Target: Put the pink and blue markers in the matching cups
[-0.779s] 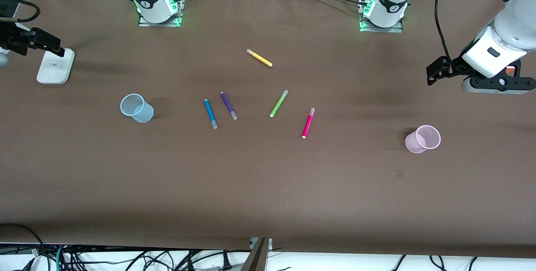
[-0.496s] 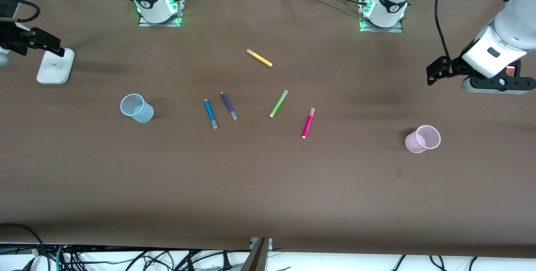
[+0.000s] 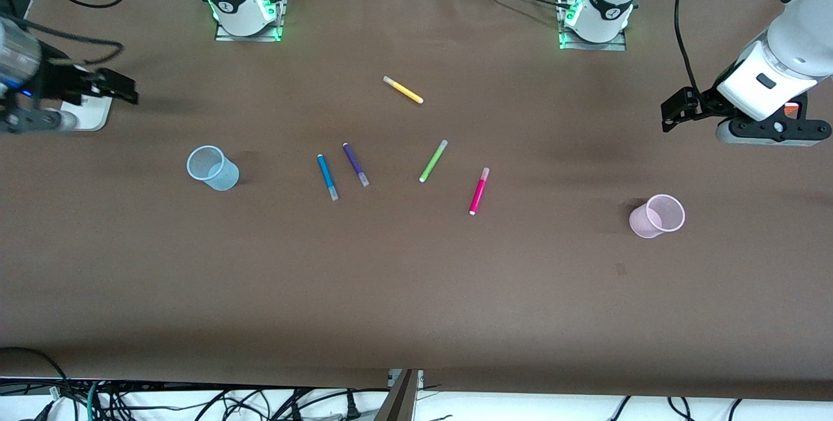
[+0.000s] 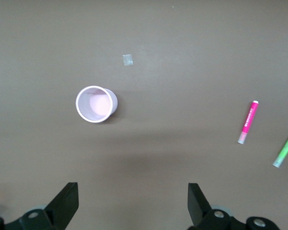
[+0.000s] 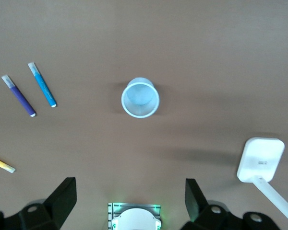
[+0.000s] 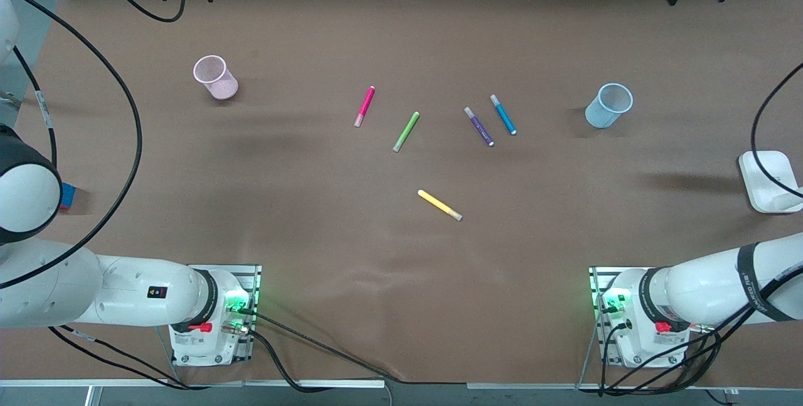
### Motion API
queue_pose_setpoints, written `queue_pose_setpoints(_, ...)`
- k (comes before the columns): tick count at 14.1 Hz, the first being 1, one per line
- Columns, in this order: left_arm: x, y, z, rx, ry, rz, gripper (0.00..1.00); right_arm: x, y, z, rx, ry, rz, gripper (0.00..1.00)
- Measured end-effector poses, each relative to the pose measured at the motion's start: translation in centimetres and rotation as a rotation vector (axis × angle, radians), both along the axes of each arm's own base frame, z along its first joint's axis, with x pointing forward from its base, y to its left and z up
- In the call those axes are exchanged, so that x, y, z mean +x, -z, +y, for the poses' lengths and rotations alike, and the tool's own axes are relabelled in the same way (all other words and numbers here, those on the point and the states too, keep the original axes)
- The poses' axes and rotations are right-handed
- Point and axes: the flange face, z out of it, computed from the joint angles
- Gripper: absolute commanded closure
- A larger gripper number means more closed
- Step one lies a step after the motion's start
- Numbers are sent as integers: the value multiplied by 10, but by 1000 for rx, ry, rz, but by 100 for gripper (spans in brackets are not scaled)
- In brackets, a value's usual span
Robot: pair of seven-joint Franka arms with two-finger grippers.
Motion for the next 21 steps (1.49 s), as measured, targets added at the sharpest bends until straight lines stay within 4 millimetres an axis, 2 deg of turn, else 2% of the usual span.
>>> queue_pose_setpoints(2,-5,18,-14,-12,22,85,0,21,48,29,11,-40,45,0)
queue_pose_setpoints(3,-5,35,-29,-12,48,130,0,30,74,46,9,-63,62,0)
queue_pose_setpoints(5,2,81,-64,-10,101,199,0,41,117,82,1,-118,87,0)
queue_pose_setpoints(8,29,161,-101,-38,148,215,0,48,163,132,-6,-190,83,0)
queue_pose_setpoints(10,41,206,-125,-70,177,194,0,52,196,164,-6,-233,60,0)
queue_pose_setpoints(13,44,262,-172,-119,234,170,0,51,255,212,34,-266,47,0)
queue_pose_setpoints(15,39,298,-203,-138,271,161,0,48,290,237,62,-274,41,0)
queue_pose_setpoints(18,24,328,-249,-93,330,117,0,46,324,255,64,-282,17,0)
queue_pose_setpoints(21,11,347,-275,-38,321,92,0,45,344,265,59,-264,-13,0)
